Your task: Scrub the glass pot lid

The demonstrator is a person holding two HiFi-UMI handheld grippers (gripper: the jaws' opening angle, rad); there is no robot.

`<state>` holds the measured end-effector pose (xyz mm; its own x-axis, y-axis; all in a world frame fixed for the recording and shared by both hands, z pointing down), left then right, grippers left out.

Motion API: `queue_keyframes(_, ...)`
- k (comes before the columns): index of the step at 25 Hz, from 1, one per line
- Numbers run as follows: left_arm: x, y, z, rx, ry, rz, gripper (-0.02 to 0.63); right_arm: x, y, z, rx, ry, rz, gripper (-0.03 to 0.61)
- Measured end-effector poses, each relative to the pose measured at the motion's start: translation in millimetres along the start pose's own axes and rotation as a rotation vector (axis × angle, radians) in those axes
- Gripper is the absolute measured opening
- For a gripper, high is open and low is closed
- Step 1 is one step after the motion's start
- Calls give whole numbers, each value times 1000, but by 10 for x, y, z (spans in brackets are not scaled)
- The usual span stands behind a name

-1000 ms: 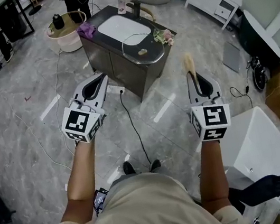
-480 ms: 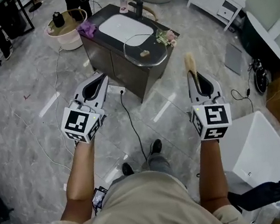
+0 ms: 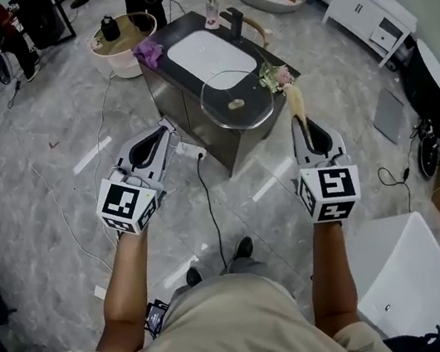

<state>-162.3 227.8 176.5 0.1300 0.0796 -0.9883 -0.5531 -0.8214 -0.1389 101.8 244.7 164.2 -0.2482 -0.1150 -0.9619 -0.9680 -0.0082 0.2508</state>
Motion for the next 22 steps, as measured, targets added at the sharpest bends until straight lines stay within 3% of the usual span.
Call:
queue_keyframes(14, -113, 128, -926, 108, 55, 17, 14, -276, -590, -988, 123, -4, -17, 40)
queue_keyframes(22, -167, 175, -1224, 97, 72, 17, 14, -429, -764, -1180, 124, 18, -30, 40)
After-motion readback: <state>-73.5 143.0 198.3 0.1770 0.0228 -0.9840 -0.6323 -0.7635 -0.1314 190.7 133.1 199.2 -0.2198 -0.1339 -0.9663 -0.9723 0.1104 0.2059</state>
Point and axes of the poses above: the fingertips, and each gripper's own axes: z backward along the fingers, y to its left, x out of its top, the point moved 1 cm from there along z, backward along the fingers, and after that the axes turned 15 degrees about -x, right-handed, at the moved point
